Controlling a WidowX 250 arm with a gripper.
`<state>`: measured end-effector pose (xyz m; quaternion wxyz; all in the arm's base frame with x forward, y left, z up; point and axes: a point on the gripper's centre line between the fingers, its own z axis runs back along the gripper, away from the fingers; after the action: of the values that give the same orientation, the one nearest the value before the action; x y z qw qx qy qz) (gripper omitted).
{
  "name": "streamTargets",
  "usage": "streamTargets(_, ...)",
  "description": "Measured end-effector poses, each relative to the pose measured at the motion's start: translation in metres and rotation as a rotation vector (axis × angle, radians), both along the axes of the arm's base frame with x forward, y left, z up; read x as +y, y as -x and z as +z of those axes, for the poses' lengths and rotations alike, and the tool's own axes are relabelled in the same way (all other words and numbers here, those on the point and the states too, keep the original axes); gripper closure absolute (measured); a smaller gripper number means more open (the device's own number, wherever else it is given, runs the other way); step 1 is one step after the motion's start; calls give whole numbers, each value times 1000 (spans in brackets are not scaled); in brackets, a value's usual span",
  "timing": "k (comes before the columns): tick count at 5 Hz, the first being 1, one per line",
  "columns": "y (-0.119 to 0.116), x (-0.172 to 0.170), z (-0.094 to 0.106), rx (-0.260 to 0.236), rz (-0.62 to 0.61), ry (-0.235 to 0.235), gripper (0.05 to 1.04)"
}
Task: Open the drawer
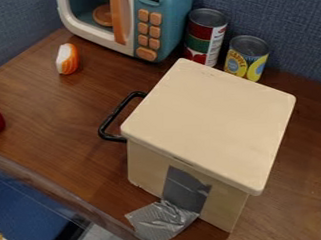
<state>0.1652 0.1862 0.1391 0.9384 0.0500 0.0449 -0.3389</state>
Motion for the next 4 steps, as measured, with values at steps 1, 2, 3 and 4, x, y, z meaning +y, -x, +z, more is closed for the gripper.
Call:
streamTargets(1,1,-3,-7,13,14,19,84)
streamTargets(2,-2,-21,-24,12,78,54,84)
streamTargets(3,-6,-40,-36,-6,172,113,84)
streamTargets(4,-17,-59,-42,-35,238,141,83)
